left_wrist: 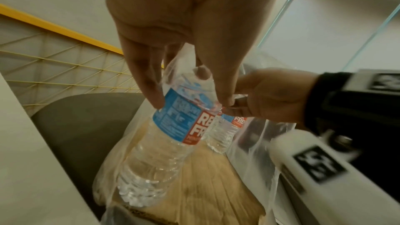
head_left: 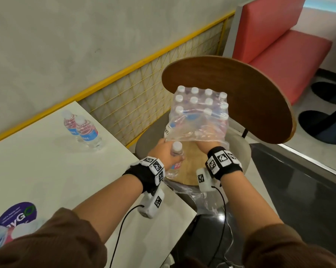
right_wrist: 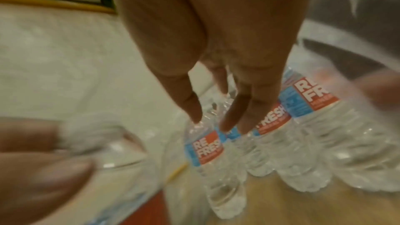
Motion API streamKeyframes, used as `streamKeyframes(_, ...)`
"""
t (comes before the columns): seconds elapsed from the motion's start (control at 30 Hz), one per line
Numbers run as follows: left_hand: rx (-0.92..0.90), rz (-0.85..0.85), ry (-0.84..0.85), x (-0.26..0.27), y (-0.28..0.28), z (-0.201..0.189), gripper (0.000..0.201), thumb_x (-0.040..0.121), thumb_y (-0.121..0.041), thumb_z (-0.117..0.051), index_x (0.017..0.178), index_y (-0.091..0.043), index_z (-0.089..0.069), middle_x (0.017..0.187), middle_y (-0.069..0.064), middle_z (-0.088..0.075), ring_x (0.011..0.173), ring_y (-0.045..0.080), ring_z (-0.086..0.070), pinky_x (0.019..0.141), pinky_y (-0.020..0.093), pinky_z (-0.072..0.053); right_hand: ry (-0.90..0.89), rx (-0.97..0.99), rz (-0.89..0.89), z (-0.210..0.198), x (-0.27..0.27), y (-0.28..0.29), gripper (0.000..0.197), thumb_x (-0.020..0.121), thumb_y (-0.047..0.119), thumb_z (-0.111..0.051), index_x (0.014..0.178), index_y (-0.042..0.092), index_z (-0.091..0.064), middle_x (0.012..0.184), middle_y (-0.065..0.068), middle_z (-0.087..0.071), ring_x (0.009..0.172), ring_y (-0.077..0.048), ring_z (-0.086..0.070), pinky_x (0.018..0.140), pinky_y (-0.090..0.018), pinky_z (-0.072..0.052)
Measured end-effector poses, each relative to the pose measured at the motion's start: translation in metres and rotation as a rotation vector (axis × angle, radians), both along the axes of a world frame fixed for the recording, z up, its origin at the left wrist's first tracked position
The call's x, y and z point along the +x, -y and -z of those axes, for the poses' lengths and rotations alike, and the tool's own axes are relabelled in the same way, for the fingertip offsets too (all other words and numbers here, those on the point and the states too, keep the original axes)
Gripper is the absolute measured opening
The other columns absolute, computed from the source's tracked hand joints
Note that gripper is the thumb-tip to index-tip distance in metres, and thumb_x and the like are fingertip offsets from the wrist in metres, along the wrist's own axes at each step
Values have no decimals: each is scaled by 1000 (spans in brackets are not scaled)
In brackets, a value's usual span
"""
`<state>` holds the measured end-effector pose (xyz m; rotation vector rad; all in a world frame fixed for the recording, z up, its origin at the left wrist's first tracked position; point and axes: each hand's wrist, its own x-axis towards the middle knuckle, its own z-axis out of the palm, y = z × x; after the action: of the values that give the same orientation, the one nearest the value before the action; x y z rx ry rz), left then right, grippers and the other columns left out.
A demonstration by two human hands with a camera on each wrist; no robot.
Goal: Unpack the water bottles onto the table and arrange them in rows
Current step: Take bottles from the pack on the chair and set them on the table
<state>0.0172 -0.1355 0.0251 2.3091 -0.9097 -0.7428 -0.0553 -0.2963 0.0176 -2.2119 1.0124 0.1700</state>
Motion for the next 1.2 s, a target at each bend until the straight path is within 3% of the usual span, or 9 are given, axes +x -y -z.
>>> streamKeyframes(0.13,17,30,34,-8,-12,0,52,78,-43,-71,124,-27,-52,121,2,-47,106,22,-57,96,37,-45,76,-11,135,-6,12,20,55,93,18,-55,144,14,-34,149,-8,-34,136,-24,-35,109,-30,-31)
streamKeyframes(0.27,-6,-6,-1,-9,-26,3,41,84,-41,-66,115,-17,-56,119,8,-48,102,26,-56,94,36,-45,263,37,288,-7,24,34,70,90,4,-57,148,22,-22,150,-8,-31,133,-25,-38,82,2,-39)
streamKeyframes(0.4,-60,-16,-84,-6,-47,0,35,84,-37,-66,106,-12,-56,96,10,-59,86,28,-58,74,37,-48,-149,-133,1,33,17,15,73,86,19,-58,149,22,-21,157,-5,-20,140,-27,-31,114,-38,-30)
streamKeyframes(0.53,-83,-37,-110,4,-74,-15,34,83,-38,-68,103,-14,-55,86,13,-61,75,20,-52,58,31,-47,-9,-185,-123,29,13,-9,56,95,12,-47,147,9,-27,153,-12,-25,140,-31,-27,116,-39,-22)
streamKeyframes(0.63,-47,-16,-108,16,-93,-33,34,82,-36,-69,105,-15,-56,96,10,-63,83,21,-57,69,34,-50,43,-348,-70,20,-11,-31,38,95,22,-34,126,12,-55,131,-16,-52,124,-32,-47,103,-44,-39)
streamKeyframes(0.73,107,61,-36,23,-112,-45,33,82,-37,-69,103,-14,-57,97,6,-63,92,24,-59,82,37,-49,269,-190,-43,0,-30,-61,24,83,31,-67,94,11,-70,82,-5,-65,80,-24,-62,75,-30,-47)
streamKeyframes(0.83,286,114,54,23,-132,-48,33,84,-35,-66,107,-14,-57,100,5,-60,93,23,-57,80,32,-46,383,-60,-260,-24,-38,-107,26,72,16,-78,97,19,-69,86,4,-52,66,-8,-52,65,-6,-37)
streamKeyframes(0.97,420,153,94,22,-154,-57,44,82,-28,-70,119,-12,-51,107,6,-55,91,22,-49,73,27,-35,330,70,-498,-28,-31,-167,29,68,14,-80,96,16,-71,81,8,-43,64,-13,-52,66,-22,-43)
streamKeyframes(1.2,494,287,209,17,-176,-82,43,91,-4,-55,133,-11,-52,134,8,-53,121,25,-51,87,27,-40,204,61,-791,-29,-23,-239,29,72,15,-75,99,21,-66,92,8,-46,63,-1,-47,59,-7,-39)
